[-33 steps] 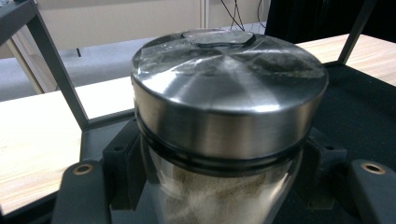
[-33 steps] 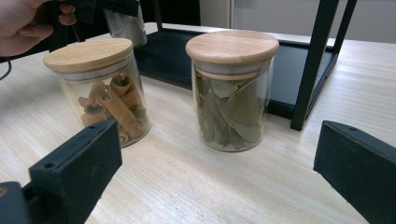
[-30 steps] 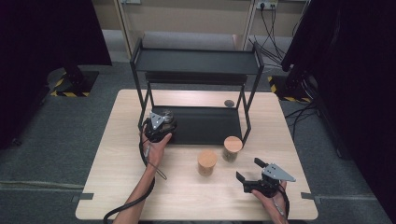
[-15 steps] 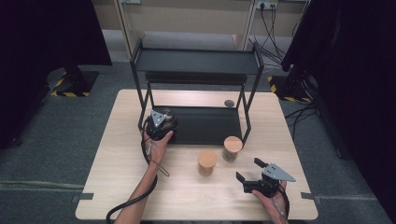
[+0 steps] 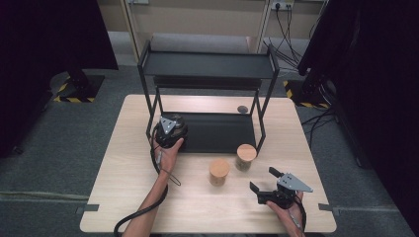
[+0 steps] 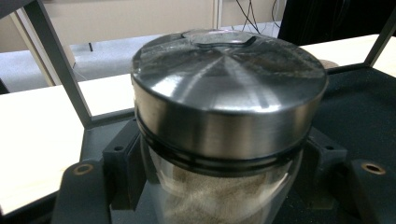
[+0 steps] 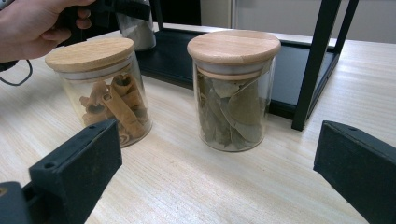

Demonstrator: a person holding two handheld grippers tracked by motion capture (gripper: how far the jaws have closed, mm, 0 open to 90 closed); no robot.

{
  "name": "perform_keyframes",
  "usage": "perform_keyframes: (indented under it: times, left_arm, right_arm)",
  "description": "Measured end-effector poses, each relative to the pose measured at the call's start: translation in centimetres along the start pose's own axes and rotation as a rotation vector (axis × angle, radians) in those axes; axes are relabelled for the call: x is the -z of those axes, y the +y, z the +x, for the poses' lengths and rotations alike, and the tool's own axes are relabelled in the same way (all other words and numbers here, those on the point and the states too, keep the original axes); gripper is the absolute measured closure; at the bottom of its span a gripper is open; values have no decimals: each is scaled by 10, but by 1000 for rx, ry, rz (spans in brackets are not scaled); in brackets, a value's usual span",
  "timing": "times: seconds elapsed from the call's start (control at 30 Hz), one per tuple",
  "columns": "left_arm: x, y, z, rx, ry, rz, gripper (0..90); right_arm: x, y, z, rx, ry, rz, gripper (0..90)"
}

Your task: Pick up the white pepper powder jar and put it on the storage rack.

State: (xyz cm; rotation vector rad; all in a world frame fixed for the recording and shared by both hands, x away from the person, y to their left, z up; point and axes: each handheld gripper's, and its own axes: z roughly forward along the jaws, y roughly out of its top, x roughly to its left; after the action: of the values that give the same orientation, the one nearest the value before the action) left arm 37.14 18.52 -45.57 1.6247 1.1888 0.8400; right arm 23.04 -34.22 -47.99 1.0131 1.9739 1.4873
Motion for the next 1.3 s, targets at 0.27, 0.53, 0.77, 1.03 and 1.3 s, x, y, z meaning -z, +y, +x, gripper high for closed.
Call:
perform_keyframes:
  times: [0.27, 0.53, 0.77, 1.03, 1.3]
  left_arm:
    - [-1, -3, 1, 7, 4, 4, 309]
    - [-2, -9, 1, 24, 14, -1, 309]
    - [-1, -8, 0, 16, 17, 3, 304]
    - [0, -8, -5, 25, 38, 27, 121]
    - [6, -5, -9, 46, 35, 18, 41]
  right_arm:
    - [0, 0, 0, 0, 0, 0, 11]
    - [0, 0, 0, -2, 1, 0, 11]
    - [0, 0, 0, 0, 0, 0, 11]
    - [0, 0, 0, 1, 2, 1, 11]
    - [0, 0, 0, 1, 2, 1, 11]
